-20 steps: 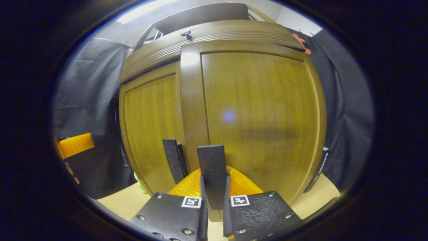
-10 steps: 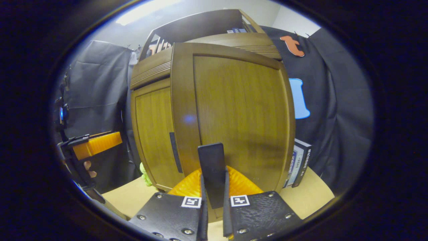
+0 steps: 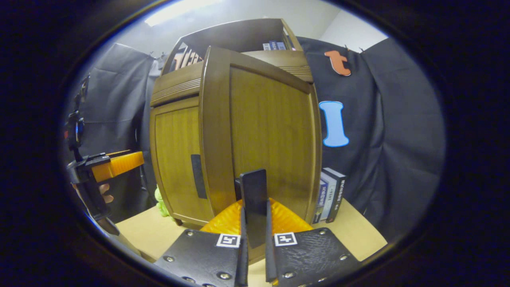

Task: Open the right door of the double-door shoe cabinet with the right hand, and open the left door with the left hand.

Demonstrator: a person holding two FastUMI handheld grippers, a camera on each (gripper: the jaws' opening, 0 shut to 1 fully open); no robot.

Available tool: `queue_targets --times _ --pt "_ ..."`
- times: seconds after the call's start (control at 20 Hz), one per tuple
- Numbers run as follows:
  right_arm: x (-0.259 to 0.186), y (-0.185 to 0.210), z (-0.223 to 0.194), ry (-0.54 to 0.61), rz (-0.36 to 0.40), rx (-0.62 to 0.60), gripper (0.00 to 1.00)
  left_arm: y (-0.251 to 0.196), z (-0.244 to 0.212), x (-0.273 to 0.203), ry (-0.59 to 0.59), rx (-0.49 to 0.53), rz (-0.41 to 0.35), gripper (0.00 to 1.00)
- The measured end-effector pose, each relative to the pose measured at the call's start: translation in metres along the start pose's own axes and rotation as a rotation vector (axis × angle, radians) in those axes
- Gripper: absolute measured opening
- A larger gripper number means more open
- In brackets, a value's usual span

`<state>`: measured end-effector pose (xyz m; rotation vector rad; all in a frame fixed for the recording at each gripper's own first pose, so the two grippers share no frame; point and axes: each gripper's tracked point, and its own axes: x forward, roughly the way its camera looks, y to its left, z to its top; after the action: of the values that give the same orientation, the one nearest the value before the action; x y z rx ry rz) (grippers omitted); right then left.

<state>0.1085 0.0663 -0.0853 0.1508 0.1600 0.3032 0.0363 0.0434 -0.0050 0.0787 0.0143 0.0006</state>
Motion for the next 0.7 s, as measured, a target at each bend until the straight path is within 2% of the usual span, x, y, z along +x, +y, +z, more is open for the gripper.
queue_targets --times 0.2,0.25,0.3,0.4,0.45,0.5,0.7 --pt "-0.012 -0.017 0.000 -0.005 -0.027 0.013 0.17 -0.007 -0.001 -0.001 0.001 0.007 -0.012 0.96" --pt "-0.015 -0.021 0.000 -0.006 -0.032 0.010 0.20 -0.008 -0.002 -0.001 0.002 0.009 -0.012 0.96" --pt "-0.018 -0.026 0.001 -0.006 -0.040 0.010 0.17 -0.008 -0.002 -0.001 0.003 0.010 -0.011 0.96" --pt "-0.026 -0.039 0.002 -0.011 -0.076 0.000 0.16 -0.010 -0.003 0.000 0.007 0.008 -0.011 0.96" --pt "-0.033 -0.048 0.005 -0.025 -0.099 0.004 0.00 -0.011 -0.005 0.000 0.011 0.009 -0.012 0.96" --pt "-0.033 -0.058 0.003 -0.023 -0.124 -0.002 0.04 -0.013 -0.006 0.001 0.014 0.011 -0.014 0.96" --pt "-0.048 -0.101 0.004 -0.018 -0.181 -0.008 0.03 -0.022 -0.011 0.001 0.025 0.023 -0.028 0.96"
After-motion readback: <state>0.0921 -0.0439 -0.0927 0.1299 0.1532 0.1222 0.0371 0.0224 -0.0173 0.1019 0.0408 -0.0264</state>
